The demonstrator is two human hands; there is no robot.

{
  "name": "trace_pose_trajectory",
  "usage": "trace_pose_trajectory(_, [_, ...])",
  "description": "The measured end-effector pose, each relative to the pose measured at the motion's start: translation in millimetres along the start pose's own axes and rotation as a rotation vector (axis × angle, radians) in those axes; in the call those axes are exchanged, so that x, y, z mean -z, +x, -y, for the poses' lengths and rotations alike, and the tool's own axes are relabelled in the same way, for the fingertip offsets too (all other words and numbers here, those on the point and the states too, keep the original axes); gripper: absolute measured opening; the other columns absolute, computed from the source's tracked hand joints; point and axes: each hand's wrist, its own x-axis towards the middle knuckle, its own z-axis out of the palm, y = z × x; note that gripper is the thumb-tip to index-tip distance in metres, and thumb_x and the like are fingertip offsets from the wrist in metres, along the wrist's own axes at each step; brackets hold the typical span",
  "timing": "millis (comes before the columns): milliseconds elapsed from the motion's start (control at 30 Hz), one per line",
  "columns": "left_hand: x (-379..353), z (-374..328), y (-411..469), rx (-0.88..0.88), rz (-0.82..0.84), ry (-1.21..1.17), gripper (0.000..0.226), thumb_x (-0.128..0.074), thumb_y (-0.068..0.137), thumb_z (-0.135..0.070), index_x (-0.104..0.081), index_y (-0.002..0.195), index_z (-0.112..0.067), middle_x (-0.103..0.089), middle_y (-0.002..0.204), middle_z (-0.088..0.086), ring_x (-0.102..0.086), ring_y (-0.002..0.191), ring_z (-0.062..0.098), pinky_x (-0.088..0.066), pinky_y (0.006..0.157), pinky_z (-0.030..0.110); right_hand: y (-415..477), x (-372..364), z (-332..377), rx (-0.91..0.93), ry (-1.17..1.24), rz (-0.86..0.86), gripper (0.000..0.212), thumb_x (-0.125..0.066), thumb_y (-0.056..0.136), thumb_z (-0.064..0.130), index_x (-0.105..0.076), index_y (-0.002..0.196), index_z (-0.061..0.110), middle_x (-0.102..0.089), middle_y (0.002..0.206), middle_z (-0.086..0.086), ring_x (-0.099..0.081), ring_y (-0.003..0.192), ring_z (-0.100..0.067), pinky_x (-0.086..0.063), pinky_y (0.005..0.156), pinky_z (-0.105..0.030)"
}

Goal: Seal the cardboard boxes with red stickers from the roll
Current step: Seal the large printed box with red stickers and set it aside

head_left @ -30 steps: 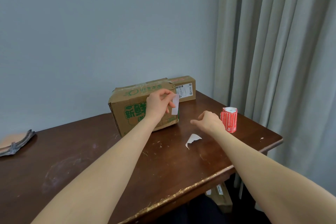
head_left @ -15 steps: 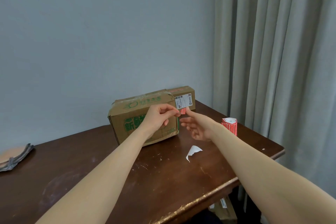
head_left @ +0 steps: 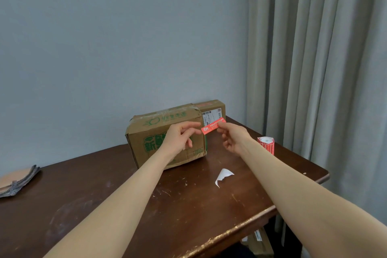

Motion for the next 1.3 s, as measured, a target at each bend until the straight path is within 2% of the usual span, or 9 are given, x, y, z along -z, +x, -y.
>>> trace_pose_trajectory(67, [1.9, 2.1, 1.8, 0.030, -0.050, -0.013, 0.020, -0.052, 0.097, -0.016, -0.067, 0.111, -0.018, -0.073, 0.095, -0.004, -0.052, 0.045, 0.009, -0.036, 0.038, 0.019, 2.1, -1.0, 0.5, 0.031, 0.003, -0.014, 0.017, -0.071, 0.086, 0.024, -0.068, 0.102, 0.017, -0.068, 0.073, 0.005, -0.048, 0.054, -0.002, -0.036, 0.045, -0.017])
trace_pose_trajectory(233, [0.7, -7.4, 4.0, 0.135, -0.097, -0.048, 0.017, -0.062, 0.091, -0.031, -0.068, 0.101, -0.018, -0.072, 0.091, -0.004, -0.053, 0.043, 0.009, -0.037, 0.038, 0.019, 1.6, -7.9, 2.0, 0.056, 0.035, -0.012, 0.024, -0.073, 0.084, 0.026, -0.068, 0.105, 0.017, -0.068, 0.074, 0.004, -0.049, 0.053, -0.003, -0.037, 0.045, -0.017])
trace_pose_trajectory(500, [2.3, -22.9, 7.0, 0.190, -0.170, -0.091, 0.011, -0.062, 0.092, -0.021, -0.066, 0.098, -0.013, -0.072, 0.092, 0.002, -0.053, 0.043, 0.008, -0.034, 0.035, 0.016, -2.8, -20.4, 5.9, 0.066, 0.071, 0.049, 0.024, -0.074, 0.083, 0.026, -0.067, 0.105, 0.017, -0.067, 0.080, 0.002, -0.047, 0.055, -0.005, -0.037, 0.045, -0.017])
trace_pose_trajectory(633, [9.8, -27.1, 10.5, 0.159, -0.215, -0.067, 0.014, -0.061, 0.093, -0.018, -0.066, 0.101, -0.008, -0.071, 0.089, 0.002, -0.053, 0.042, 0.008, -0.035, 0.038, 0.019, -5.0, -26.1, 6.6, 0.087, 0.029, 0.068, 0.024, -0.074, 0.083, 0.027, -0.069, 0.104, 0.015, -0.067, 0.084, 0.000, -0.046, 0.055, -0.006, -0.037, 0.043, -0.016])
trace_pose_trajectory(833, [26.8, -44.6, 18.9, 0.041, -0.248, 0.199, 0.012, -0.060, 0.092, -0.020, -0.066, 0.094, -0.010, -0.068, 0.082, 0.003, -0.054, 0.041, 0.005, -0.036, 0.042, 0.014, -9.6, -41.5, 7.6, 0.238, -0.128, 0.048, 0.031, -0.069, 0.089, 0.025, -0.066, 0.116, 0.011, -0.062, 0.085, 0.000, -0.042, 0.056, -0.008, -0.036, 0.044, -0.017])
trace_pose_trajectory(933, [36.7, -51.1, 21.9, 0.004, -0.272, 0.278, 0.011, -0.060, 0.092, -0.020, -0.066, 0.090, -0.011, -0.067, 0.079, 0.001, -0.053, 0.040, 0.003, -0.037, 0.041, 0.009, -10.6, -50.7, 11.1, 0.218, -0.165, 0.122, 0.040, -0.069, 0.088, 0.022, -0.061, 0.126, 0.013, -0.060, 0.084, 0.000, -0.043, 0.057, -0.008, -0.038, 0.049, -0.018])
trace_pose_trajectory(1033, [53.1, -55.6, 26.5, 0.015, -0.291, 0.270, 0.010, -0.060, 0.092, -0.021, -0.064, 0.085, -0.015, -0.069, 0.086, -0.001, -0.057, 0.047, 0.008, -0.039, 0.043, 0.013, -6.2, -52.8, 15.5, 0.191, -0.161, 0.151, 0.048, -0.071, 0.087, 0.023, -0.055, 0.132, 0.013, -0.060, 0.088, 0.000, -0.045, 0.059, -0.008, -0.039, 0.049, -0.017])
trace_pose_trajectory(1133, [71.0, -58.7, 28.4, 0.024, -0.265, 0.281, 0.012, -0.061, 0.091, -0.021, -0.062, 0.079, -0.019, -0.068, 0.087, -0.002, -0.058, 0.050, 0.010, -0.037, 0.046, 0.016, -1.7, -55.3, 23.7, 0.245, -0.152, 0.133, 0.040, -0.070, 0.088, 0.026, -0.059, 0.124, 0.010, -0.062, 0.091, -0.001, -0.043, 0.058, -0.008, -0.036, 0.047, -0.018])
trace_pose_trajectory(1300, [88.4, -59.9, 29.8, 0.037, -0.270, 0.242, 0.012, -0.060, 0.092, -0.020, -0.062, 0.080, -0.019, -0.068, 0.089, -0.003, -0.058, 0.053, 0.011, -0.036, 0.048, 0.017, 4.2, -70.3, 40.9, 0.279, -0.142, 0.106, 0.027, -0.074, 0.084, 0.027, -0.061, 0.101, 0.010, -0.057, 0.081, -0.002, -0.038, 0.051, -0.008, -0.029, 0.034, -0.015])
